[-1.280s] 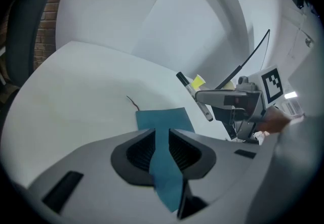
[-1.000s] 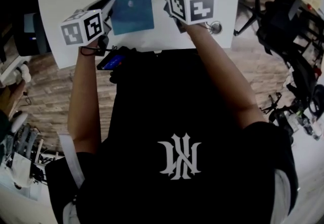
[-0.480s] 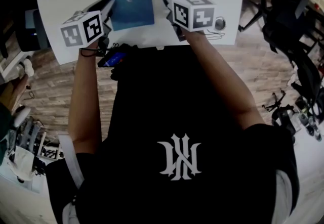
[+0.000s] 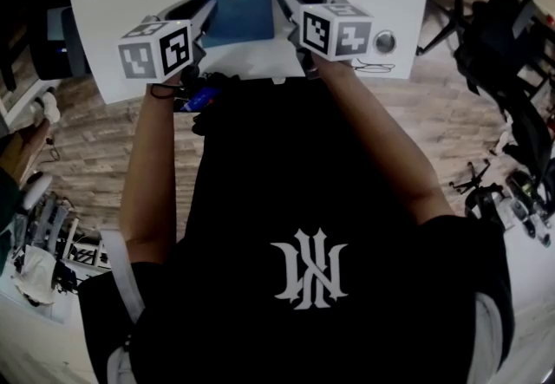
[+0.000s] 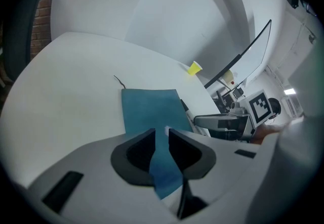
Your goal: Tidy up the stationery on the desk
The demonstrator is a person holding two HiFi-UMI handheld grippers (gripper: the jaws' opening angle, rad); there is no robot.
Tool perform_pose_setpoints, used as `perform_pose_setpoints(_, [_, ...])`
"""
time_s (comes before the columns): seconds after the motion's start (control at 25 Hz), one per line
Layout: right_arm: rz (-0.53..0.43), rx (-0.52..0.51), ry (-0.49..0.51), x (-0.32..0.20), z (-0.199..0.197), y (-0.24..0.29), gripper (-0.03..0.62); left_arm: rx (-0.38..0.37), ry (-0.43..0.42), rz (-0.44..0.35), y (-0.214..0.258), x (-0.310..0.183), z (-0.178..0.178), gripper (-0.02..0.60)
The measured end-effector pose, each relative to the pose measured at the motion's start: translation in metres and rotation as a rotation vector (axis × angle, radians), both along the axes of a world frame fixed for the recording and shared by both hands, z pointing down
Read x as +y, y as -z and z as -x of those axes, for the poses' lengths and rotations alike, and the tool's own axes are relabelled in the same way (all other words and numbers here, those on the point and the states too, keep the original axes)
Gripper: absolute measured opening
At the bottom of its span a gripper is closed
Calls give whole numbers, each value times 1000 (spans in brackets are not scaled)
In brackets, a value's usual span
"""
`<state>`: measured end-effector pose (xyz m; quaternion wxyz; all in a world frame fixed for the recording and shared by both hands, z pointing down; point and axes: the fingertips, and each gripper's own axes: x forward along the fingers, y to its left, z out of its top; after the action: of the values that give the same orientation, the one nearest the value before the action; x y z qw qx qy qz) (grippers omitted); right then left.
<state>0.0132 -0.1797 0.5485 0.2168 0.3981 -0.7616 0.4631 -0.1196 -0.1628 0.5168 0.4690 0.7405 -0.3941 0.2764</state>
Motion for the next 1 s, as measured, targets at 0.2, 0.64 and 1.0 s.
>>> perform_pose_setpoints(0.2, [25,13,22,3,4,1,89,1,1,2,-1,0,-1,83])
perform_pose_setpoints(0.64, [87,7,39,6,10,-2,89,5,13,5,0,-3,4,81])
perform_pose_setpoints(1.0, [93,4,45,7,9,-2,89,10,18,6,-2,-3,4,81])
